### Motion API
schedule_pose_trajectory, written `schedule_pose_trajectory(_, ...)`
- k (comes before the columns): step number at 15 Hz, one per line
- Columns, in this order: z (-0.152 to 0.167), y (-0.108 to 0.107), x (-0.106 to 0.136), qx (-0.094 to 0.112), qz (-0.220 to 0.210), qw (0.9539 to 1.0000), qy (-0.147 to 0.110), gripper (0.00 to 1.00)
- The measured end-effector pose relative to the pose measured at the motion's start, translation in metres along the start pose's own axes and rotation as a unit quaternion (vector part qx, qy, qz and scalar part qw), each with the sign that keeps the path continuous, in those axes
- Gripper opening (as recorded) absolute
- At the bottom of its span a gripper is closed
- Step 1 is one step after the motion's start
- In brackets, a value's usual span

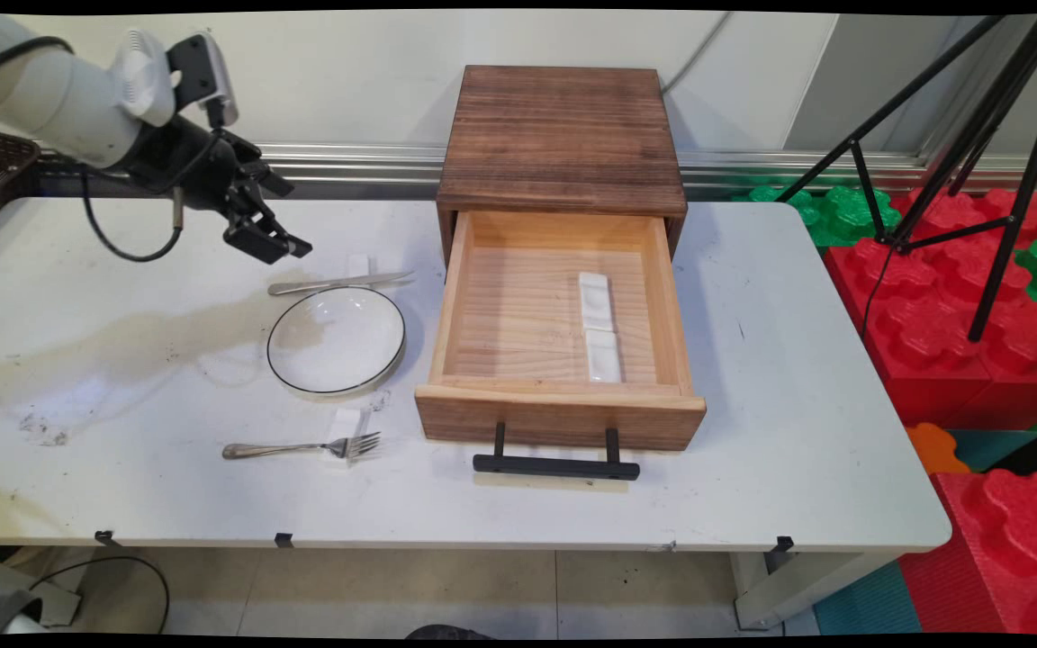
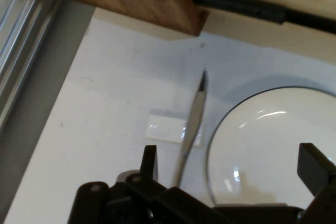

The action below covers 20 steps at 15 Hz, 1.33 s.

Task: Pick up the knife from the left of the white plate

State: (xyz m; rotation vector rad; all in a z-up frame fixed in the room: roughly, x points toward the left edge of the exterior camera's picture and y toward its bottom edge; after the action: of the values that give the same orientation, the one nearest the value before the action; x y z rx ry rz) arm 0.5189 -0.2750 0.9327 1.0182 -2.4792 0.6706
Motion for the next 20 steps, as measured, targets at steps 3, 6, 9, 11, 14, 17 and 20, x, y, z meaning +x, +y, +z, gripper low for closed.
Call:
schedule_pose_trajectory(3,0.017,-0.017,0.004,0.007,0.013,0.9996,-0.024,1.0)
schedule_pose_trajectory(6,0.039,-0.039,0.009,0.009,0.029,0.9981,-0.054,1.0)
schedule_pose_trajectory(9,0.056,-0.054,0.011,0.002,0.041,0.9964,-0.074,1.0)
schedule_pose_trajectory(11,0.067,-0.062,0.012,-0.006,0.046,0.9956,-0.082,1.0)
schedule_pose_trajectory(14,0.087,-0.077,0.014,-0.022,0.053,0.9938,-0.095,1.0)
schedule_pose_trajectory(17,0.107,-0.091,0.013,-0.04,0.06,0.9911,-0.112,1.0)
schedule_pose_trajectory(20,0.12,-0.1,0.01,-0.058,0.064,0.9887,-0.122,1.0)
